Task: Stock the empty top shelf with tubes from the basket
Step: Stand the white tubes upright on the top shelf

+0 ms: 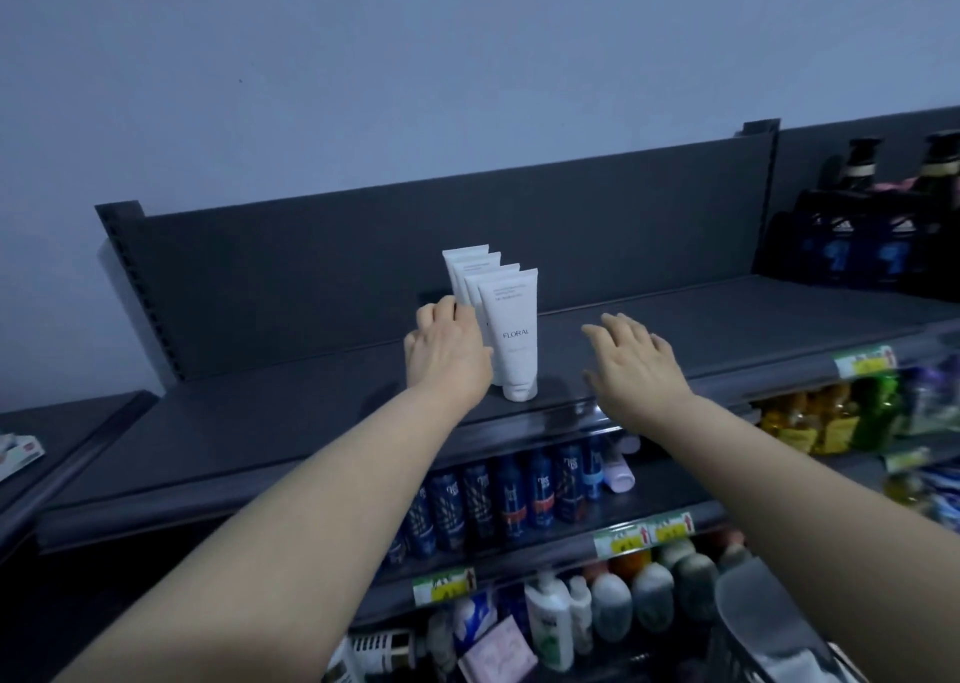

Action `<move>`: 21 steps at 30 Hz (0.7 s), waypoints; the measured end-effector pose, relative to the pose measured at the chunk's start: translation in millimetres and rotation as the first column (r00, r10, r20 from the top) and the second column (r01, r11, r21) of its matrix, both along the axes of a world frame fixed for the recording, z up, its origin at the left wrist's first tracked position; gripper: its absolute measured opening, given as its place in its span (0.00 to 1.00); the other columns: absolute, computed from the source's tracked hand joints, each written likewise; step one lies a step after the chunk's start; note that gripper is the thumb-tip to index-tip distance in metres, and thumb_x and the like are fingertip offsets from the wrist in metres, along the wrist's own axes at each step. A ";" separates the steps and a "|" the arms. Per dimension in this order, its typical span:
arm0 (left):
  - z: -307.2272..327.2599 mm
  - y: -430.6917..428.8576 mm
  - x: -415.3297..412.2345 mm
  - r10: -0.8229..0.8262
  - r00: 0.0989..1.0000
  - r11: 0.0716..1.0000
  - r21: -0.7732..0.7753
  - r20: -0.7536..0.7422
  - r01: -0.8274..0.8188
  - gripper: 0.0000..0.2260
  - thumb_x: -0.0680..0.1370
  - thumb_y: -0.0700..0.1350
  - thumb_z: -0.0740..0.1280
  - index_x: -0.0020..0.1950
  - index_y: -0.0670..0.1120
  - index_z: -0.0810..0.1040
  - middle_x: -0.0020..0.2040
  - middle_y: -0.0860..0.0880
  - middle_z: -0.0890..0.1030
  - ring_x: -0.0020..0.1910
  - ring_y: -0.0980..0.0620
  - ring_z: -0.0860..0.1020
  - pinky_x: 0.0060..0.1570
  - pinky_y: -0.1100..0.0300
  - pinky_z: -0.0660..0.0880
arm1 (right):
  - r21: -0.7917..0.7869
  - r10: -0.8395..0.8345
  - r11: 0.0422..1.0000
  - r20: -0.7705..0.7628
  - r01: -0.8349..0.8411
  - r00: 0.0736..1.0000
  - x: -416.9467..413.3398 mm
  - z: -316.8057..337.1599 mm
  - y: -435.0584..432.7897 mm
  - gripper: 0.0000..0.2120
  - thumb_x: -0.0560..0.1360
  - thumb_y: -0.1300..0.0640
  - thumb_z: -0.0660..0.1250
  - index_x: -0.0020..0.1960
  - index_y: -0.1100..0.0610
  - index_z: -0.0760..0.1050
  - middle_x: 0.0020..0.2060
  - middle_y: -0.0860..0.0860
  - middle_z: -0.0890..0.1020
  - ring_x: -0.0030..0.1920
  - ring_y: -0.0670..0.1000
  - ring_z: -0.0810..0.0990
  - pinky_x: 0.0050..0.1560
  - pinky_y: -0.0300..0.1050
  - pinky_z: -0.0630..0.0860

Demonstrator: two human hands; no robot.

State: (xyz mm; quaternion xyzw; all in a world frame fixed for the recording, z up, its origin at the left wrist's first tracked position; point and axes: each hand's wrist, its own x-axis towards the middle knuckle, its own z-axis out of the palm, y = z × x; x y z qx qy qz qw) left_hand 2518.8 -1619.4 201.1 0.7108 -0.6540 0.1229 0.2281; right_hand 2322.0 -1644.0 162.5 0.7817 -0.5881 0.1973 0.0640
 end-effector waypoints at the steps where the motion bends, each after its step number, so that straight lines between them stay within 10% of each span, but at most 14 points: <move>1: -2.6 4.9 -4.7 0.002 1.000 1.000 0.007 -0.001 -0.002 0.21 0.78 0.49 0.65 0.70 0.45 0.66 0.71 0.49 0.65 0.71 0.46 0.60 0.65 0.49 0.65 | 0.006 0.010 1.000 -0.002 -0.010 1.000 -5.5 -2.4 5.2 0.27 0.79 0.50 0.58 0.75 0.54 0.54 0.76 0.54 0.56 0.77 0.55 0.50 0.74 0.57 0.55; 21: -107.2 71.3 -251.2 -0.119 0.988 0.904 0.401 -0.102 0.150 0.22 0.79 0.52 0.64 0.71 0.47 0.67 0.66 0.44 0.73 0.67 0.42 0.66 0.60 0.47 0.71 | 0.318 0.027 0.948 -0.154 0.024 0.988 -275.6 -87.8 90.7 0.21 0.80 0.49 0.56 0.71 0.54 0.62 0.69 0.54 0.66 0.69 0.58 0.63 0.63 0.56 0.66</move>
